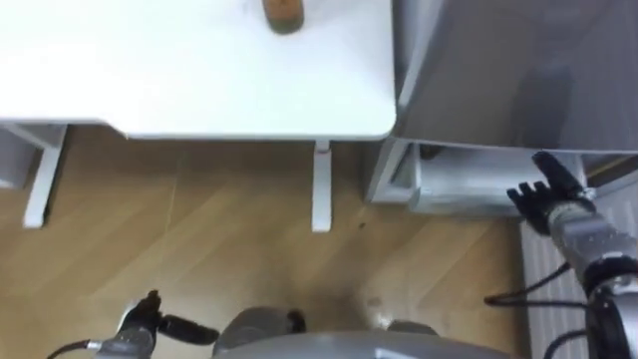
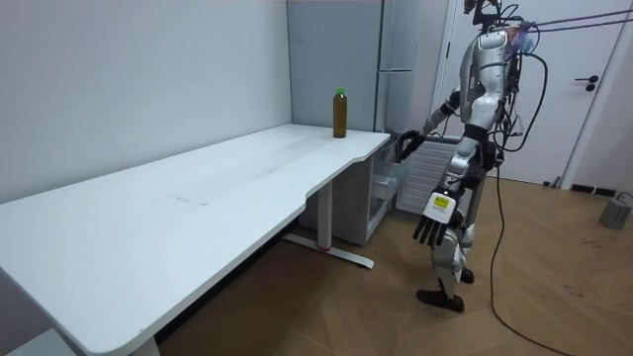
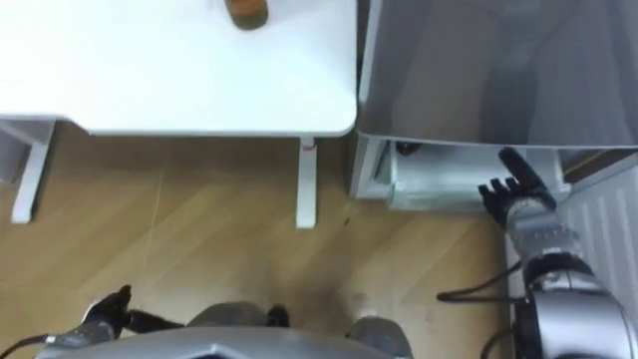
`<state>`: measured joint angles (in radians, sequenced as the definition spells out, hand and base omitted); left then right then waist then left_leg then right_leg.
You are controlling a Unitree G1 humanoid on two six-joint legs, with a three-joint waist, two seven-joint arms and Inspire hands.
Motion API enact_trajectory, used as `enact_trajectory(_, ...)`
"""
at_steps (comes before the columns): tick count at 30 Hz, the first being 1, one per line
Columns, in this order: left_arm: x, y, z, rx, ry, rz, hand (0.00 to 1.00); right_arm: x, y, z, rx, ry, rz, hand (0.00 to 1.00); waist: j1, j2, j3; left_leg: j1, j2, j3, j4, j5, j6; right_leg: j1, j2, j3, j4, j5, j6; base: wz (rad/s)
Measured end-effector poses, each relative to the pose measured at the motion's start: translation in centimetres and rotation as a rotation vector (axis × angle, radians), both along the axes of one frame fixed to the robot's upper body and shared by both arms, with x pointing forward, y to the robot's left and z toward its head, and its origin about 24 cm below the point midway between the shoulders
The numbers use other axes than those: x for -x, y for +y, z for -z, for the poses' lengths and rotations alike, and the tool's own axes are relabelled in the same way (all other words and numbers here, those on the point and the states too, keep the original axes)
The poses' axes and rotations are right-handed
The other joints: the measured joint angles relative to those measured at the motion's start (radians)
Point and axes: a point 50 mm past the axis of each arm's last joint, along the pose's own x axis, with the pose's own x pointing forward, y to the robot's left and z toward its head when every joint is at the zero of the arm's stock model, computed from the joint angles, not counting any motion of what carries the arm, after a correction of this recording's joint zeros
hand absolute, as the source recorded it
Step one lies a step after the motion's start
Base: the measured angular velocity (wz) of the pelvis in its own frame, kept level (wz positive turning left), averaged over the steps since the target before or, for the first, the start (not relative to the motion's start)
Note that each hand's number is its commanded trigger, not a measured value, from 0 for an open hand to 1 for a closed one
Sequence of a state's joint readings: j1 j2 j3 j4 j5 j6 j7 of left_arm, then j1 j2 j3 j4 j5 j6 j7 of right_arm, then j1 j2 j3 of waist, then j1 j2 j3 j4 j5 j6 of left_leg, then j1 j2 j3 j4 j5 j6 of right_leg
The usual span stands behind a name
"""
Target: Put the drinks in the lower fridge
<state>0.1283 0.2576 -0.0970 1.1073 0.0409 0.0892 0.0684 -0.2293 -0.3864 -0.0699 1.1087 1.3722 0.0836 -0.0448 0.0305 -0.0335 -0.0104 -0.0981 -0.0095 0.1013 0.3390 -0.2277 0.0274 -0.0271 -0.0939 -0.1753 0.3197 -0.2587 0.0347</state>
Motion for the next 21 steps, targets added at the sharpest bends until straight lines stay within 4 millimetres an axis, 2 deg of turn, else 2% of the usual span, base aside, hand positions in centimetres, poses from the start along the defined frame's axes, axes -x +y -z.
enact_trajectory(1,0.2,0.0,0.0,-0.003,0.008,0.008,0.0,0.2,0.0,0.0,0.004,-0.007,-0.011,0.0,-0.003,-0.002,-0.0002,0.011,0.002,0.0,-0.005,-0.002,-0.003,0.011,0.003,0.0,-0.01,0.002,-0.001,-0.08)
enact_trajectory(4,1.6,0.2,0.0,-0.016,0.03,0.003,0.0,2.5,0.0,1.1,0.026,0.009,-0.08,0.0,-0.006,-0.015,-0.0027,0.053,0.012,0.0,-0.017,-0.011,-0.011,0.066,0.019,0.005,-0.054,0.01,-0.004,-0.05)
enact_trajectory(7,2.7,0.2,0.1,-0.02,0.049,-0.032,0.0,4.6,0.1,2.1,0.036,0.049,-0.125,0.0,-0.017,-0.014,-0.0007,0.062,0.018,-0.002,-0.017,-0.015,-0.014,0.082,0.027,0.008,-0.07,0.014,-0.005,0.0)
enact_trajectory(9,4.0,0.2,0.1,-0.025,0.081,-0.054,0.0,6.0,0.9,3.0,0.028,0.077,-0.168,0.0,-0.024,-0.011,0.002,0.076,0.019,-0.001,-0.018,-0.014,-0.014,0.098,0.028,0.005,-0.083,0.021,-0.006,0.0)
enact_trajectory(10,4.2,0.1,0.2,-0.024,0.088,-0.055,0.0,6.5,1.1,3.3,0.022,0.087,-0.179,0.0,-0.026,-0.012,0.003,0.079,0.019,-0.001,-0.02,-0.014,-0.014,0.103,0.028,0.004,-0.087,0.022,-0.006,0.0)
enact_trajectory(11,4.2,0.0,0.2,-0.022,0.093,-0.056,0.0,7.4,1.7,3.8,0.008,0.105,-0.199,0.0,-0.025,-0.02,0.0112,0.09,0.017,-0.001,-0.033,-0.014,-0.014,0.116,0.029,0.005,-0.098,0.024,-0.005,0.0)
enact_trajectory(12,4.3,-0.1,0.2,-0.03,0.098,-0.042,0.0,8.2,2.7,4.5,-0.014,0.123,-0.22,0.0,-0.023,-0.016,0.0091,0.098,0.017,0.001,-0.041,-0.014,-0.015,0.119,0.029,0.006,-0.101,0.025,-0.005,0.0)
enact_trajectory(15,3.8,-0.5,0.3,-0.049,0.08,-0.04,0.0,10.1,5.2,5.9,-0.077,0.163,-0.262,0.0,-0.024,-0.017,0.0113,0.107,0.017,0.004,-0.048,-0.014,-0.015,0.133,0.032,0.009,-0.12,0.029,-0.004,-0.02)
enact_trajectory(18,3.2,-0.9,0.4,-0.052,0.052,-0.04,0.0,11.4,6.4,6.5,-0.085,0.207,-0.345,0.0,-0.025,-0.012,0.0115,0.11,0.016,0.005,-0.054,-0.014,-0.015,0.135,0.032,0.011,-0.132,0.035,-0.004,0.0)
enact_trajectory(21,3.2,-0.7,0.3,-0.06,0.029,-0.062,0.0,12.9,6.7,7.0,-0.061,0.274,-0.435,0.0,-0.025,-0.01,0.0122,0.12,0.016,0.008,-0.069,-0.013,-0.016,0.141,0.034,0.013,-0.134,0.039,-0.004,-0.04)
